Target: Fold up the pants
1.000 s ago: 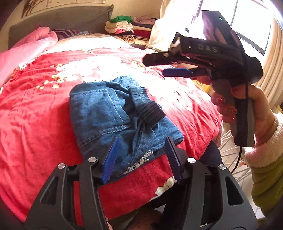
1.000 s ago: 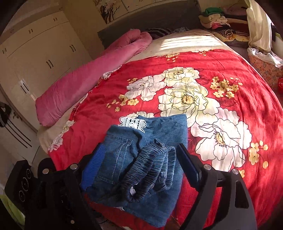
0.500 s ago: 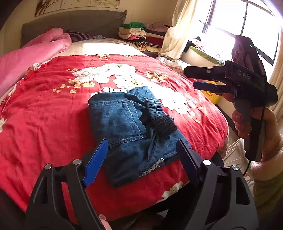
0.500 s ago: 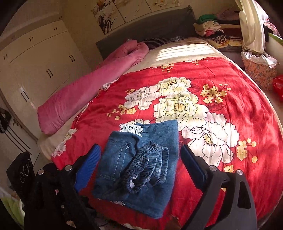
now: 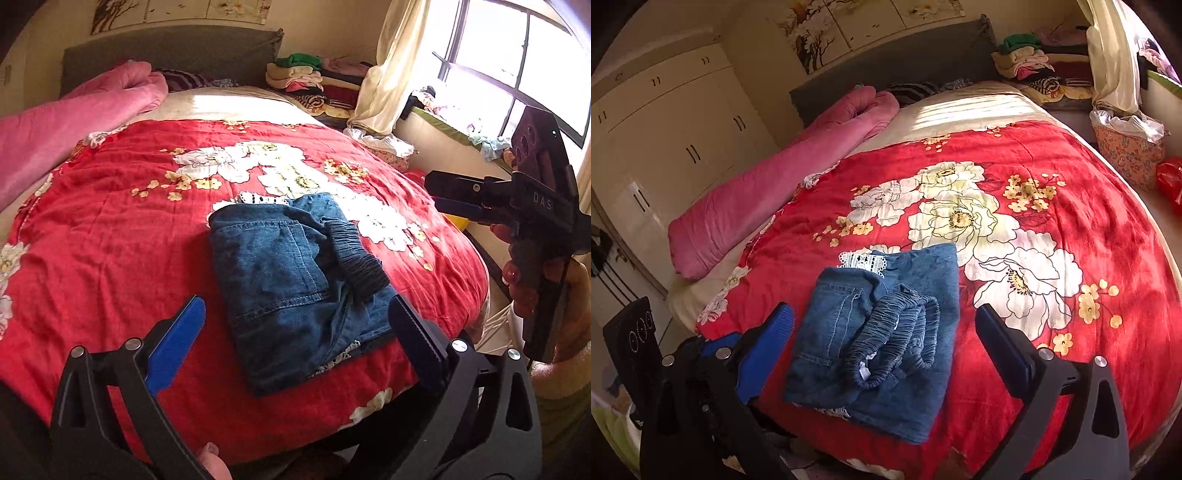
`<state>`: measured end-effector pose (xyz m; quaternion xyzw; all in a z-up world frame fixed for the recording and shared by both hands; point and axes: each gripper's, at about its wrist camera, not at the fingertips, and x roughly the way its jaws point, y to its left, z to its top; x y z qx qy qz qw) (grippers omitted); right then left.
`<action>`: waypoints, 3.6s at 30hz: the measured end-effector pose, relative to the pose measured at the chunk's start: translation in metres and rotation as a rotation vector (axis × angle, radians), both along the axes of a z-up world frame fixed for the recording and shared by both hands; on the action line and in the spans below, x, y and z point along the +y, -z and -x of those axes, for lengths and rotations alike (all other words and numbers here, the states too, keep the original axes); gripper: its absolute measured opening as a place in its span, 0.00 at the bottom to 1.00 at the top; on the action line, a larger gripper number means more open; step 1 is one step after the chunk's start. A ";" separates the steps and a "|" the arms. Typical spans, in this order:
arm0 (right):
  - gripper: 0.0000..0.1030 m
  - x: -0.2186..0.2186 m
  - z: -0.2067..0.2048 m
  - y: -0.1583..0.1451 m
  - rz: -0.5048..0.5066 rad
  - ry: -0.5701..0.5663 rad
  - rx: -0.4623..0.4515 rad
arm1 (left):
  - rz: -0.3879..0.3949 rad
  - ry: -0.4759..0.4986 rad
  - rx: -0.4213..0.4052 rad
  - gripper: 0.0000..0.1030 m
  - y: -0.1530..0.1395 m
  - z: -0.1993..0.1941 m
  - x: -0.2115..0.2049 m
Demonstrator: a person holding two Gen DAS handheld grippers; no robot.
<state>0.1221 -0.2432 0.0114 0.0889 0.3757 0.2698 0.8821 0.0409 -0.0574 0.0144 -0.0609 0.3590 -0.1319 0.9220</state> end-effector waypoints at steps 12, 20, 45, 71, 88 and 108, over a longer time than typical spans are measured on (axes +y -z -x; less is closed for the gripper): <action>0.95 -0.006 0.003 0.019 -0.009 0.009 0.028 | -0.008 -0.065 0.025 0.90 0.008 -0.015 0.019; 0.95 -0.012 -0.003 0.043 0.021 0.050 0.061 | -0.021 -0.103 0.066 0.90 0.022 -0.036 0.029; 0.96 -0.007 -0.033 0.109 -0.044 0.022 0.202 | -0.059 -0.064 0.158 0.90 0.066 -0.082 0.013; 0.40 0.006 -0.039 0.123 -0.205 -0.079 0.200 | 0.117 0.008 0.208 0.50 0.079 -0.103 0.005; 0.32 0.032 -0.021 0.054 -0.103 -0.089 -0.030 | 0.161 0.030 0.102 0.21 0.026 -0.099 0.013; 0.32 0.064 -0.097 0.033 -0.106 -0.077 -0.090 | 0.103 -0.017 0.011 0.21 0.001 -0.166 0.041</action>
